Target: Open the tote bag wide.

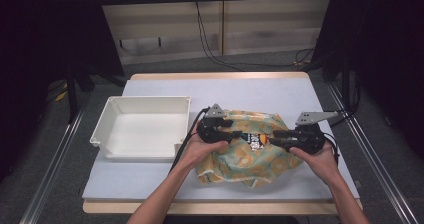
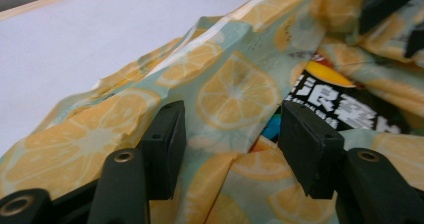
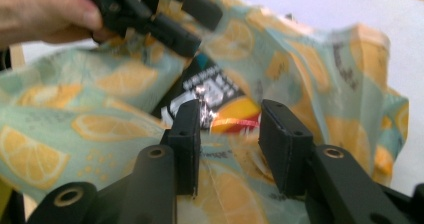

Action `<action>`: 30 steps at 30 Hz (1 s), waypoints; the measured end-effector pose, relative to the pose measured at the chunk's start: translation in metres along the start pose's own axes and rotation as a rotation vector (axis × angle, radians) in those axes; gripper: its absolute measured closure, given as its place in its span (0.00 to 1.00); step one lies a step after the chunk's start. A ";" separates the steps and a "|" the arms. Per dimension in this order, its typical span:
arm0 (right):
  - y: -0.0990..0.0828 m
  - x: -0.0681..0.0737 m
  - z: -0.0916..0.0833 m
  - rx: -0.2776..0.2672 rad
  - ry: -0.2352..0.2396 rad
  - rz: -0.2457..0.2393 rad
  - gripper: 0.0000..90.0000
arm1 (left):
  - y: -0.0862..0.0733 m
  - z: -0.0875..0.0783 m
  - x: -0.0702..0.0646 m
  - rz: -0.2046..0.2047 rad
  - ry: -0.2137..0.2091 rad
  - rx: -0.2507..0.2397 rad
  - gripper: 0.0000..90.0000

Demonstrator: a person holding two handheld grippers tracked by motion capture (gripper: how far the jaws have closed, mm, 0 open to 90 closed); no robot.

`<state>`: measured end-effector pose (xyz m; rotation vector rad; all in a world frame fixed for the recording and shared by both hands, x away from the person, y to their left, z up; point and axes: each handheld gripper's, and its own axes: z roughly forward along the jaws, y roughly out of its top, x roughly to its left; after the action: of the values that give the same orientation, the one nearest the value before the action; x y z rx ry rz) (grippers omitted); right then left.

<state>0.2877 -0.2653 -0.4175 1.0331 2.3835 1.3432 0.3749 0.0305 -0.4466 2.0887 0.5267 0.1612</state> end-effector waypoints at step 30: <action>0.032 -0.021 0.051 -0.017 -0.033 -0.053 0.55 | 0.019 -0.050 0.008 -0.108 -0.128 -0.210 1.00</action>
<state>0.3432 -0.2344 -0.4233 0.9732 2.3546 1.3150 0.3725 0.0639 -0.4040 1.8478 0.5200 0.0183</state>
